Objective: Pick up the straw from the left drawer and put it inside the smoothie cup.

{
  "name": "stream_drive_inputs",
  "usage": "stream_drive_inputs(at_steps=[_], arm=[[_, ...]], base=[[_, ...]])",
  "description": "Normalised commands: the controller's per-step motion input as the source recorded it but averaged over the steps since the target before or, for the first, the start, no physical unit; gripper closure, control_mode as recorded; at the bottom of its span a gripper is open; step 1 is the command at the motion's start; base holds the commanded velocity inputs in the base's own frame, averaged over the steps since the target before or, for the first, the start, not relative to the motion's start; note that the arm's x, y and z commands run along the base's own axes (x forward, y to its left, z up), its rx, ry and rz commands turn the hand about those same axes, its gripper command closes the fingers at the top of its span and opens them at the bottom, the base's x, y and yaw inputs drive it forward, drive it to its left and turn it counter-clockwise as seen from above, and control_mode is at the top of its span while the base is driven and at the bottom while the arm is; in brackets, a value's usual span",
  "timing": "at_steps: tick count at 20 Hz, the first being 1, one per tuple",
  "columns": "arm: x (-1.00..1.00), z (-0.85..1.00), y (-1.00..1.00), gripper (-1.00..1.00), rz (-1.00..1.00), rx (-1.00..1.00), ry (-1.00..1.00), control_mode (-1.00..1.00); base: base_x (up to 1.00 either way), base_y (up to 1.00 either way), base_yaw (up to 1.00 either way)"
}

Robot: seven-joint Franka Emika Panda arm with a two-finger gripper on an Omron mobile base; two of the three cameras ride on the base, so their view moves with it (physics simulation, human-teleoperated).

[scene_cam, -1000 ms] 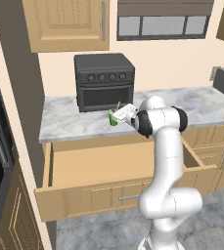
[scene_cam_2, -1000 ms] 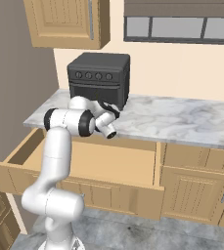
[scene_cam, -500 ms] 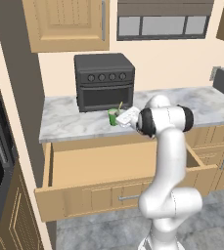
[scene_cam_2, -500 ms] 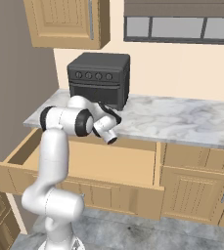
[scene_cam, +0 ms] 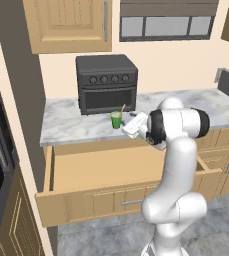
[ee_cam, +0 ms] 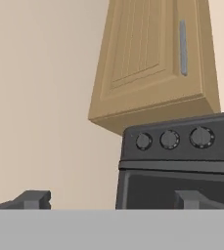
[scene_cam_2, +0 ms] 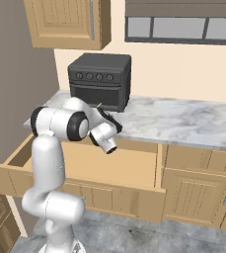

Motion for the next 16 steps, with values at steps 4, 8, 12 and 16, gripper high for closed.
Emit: stream_drive_inputs(at_steps=[4, 8, 12, 16], arm=[[-0.82, 0.36, 0.0, -1.0, 0.0, -0.07, 0.0, -1.0], [-0.99, 0.51, -0.01, -1.0, 0.0, -0.08, 0.0, -1.0], [-0.96, 0.56, 0.0, -1.0, 0.0, -0.08, 0.0, -1.0], [-0.65, 0.73, 0.0, -1.0, 0.0, -0.08, 0.0, -1.0]], base=[[0.0, 0.0, 0.0], [0.0, 0.0, 0.0], [0.0, 0.0, 0.0], [0.0, 0.0, 0.0]])
